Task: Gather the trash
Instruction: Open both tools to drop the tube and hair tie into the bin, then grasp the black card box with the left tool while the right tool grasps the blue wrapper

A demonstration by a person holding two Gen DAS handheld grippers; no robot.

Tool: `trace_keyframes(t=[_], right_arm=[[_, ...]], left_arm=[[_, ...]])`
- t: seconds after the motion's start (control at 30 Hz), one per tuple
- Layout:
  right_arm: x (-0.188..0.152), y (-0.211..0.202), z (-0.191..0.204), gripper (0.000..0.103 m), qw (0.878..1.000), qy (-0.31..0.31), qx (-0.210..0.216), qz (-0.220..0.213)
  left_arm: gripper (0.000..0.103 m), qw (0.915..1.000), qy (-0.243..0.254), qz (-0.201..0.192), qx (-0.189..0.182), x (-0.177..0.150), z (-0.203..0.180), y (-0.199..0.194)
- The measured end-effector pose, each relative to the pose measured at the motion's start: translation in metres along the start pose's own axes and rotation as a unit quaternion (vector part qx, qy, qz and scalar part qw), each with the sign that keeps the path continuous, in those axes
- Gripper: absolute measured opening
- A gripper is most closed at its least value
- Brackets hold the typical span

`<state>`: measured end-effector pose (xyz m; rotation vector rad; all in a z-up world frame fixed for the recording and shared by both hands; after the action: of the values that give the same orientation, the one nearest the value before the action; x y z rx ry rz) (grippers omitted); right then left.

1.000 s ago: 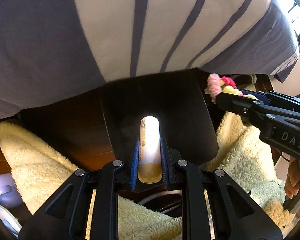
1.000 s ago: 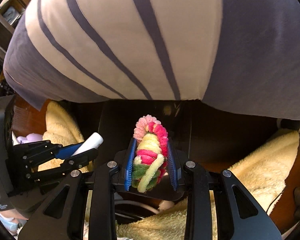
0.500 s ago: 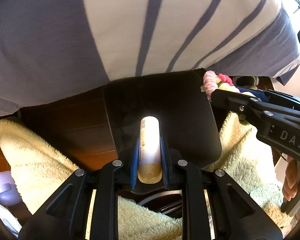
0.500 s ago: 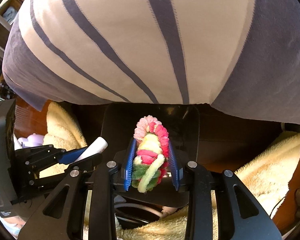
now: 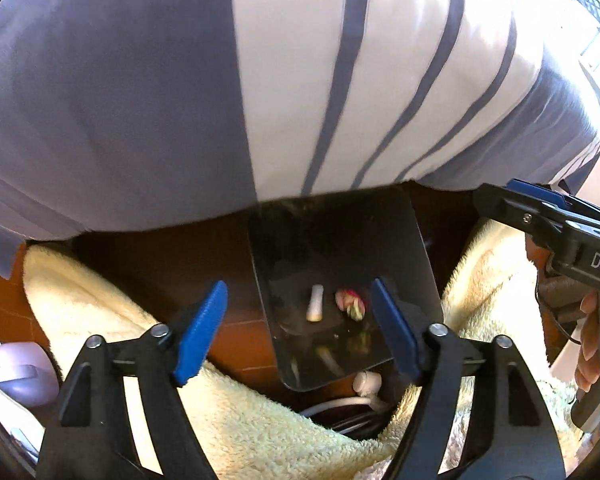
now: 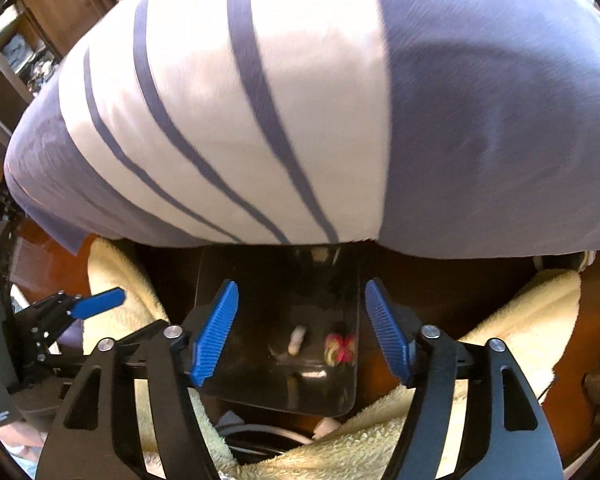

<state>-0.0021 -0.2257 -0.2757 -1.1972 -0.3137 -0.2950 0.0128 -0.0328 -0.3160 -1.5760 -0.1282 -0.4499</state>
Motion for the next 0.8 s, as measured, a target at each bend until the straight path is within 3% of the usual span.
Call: trace_keyframes(t=[0.4, 0.8], right_arm=[[0.021, -0.061, -0.012, 0.075, 0.997, 0.007, -0.013, -0.082], [0.077, -0.108, -0.022, 0.076, 0.986, -0.006, -0.048, -0.16]], left_arm=[[0.077, 0.997, -0.011, -0.074, 0.02, 0.018, 0.015, -0.056], [0.077, 0.9873, -0.003, -0.154, 0.039, 0.082, 0.02, -0.108]])
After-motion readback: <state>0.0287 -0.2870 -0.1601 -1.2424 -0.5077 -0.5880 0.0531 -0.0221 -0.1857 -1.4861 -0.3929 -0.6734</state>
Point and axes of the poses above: each gripper's, at about its wrist camera, not at the fingertips, and y roughly the way its jaws point, z to its left, x to its top, the point moved 2 cm from there along y, roughly the way its jaws point, and after that the axes turned 9 degrees about x, right-handed, at the moved point
